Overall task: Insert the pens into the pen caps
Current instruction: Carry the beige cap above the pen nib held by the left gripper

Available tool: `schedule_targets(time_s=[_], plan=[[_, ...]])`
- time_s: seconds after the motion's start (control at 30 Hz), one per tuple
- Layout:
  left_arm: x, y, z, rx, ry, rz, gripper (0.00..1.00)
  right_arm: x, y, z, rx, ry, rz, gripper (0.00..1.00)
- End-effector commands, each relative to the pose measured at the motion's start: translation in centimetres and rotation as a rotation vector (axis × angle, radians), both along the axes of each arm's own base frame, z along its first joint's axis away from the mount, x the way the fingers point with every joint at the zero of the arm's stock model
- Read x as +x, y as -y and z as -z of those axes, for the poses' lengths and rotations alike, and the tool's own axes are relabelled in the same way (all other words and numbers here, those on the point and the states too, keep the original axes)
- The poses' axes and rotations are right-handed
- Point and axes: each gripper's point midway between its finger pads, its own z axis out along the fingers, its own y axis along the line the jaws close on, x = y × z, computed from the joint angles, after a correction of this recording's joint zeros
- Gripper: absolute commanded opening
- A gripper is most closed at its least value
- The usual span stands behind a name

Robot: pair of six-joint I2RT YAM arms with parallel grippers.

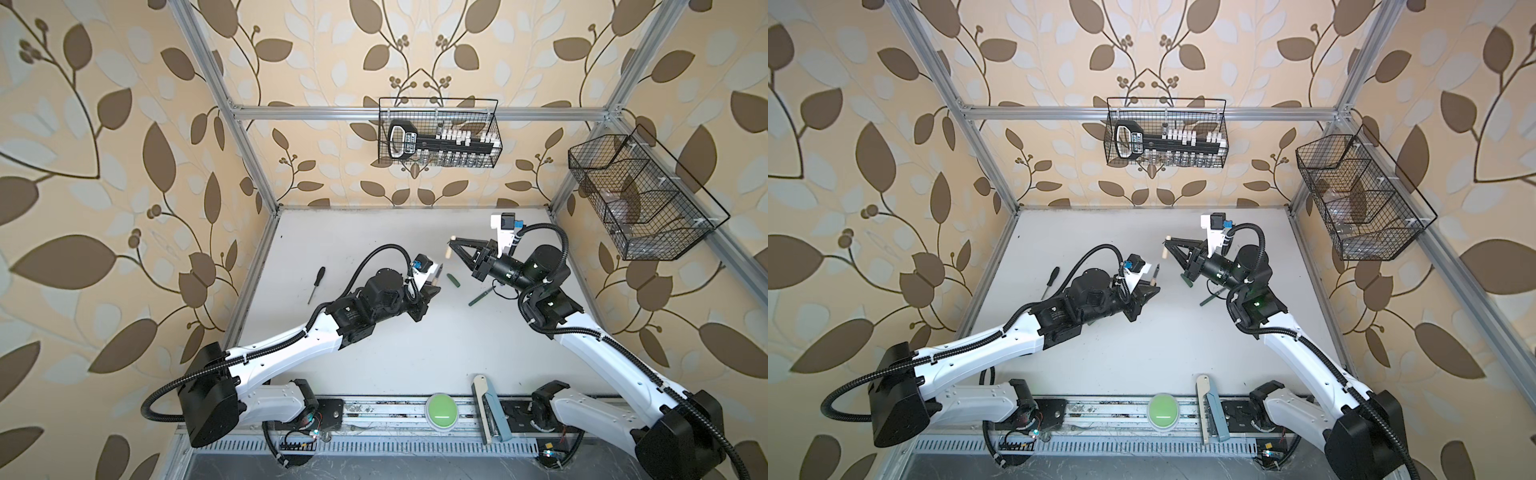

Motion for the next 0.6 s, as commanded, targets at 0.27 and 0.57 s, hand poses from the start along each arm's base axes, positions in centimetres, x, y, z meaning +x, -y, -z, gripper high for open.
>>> schedule_targets(time_s=[0.27,0.57], plan=[[-0.5,-0.3,-3.6,-0.076,0.09,0.009,0.0,-2.3,-0.8,-3.4,0.044,0.108,-0.058,0.0],[-0.8,-0.4,-3.9,-0.081,0.093,0.013,0.0,-3.2,-1.6,-4.4,0.036,0.144,-0.094,0.0]])
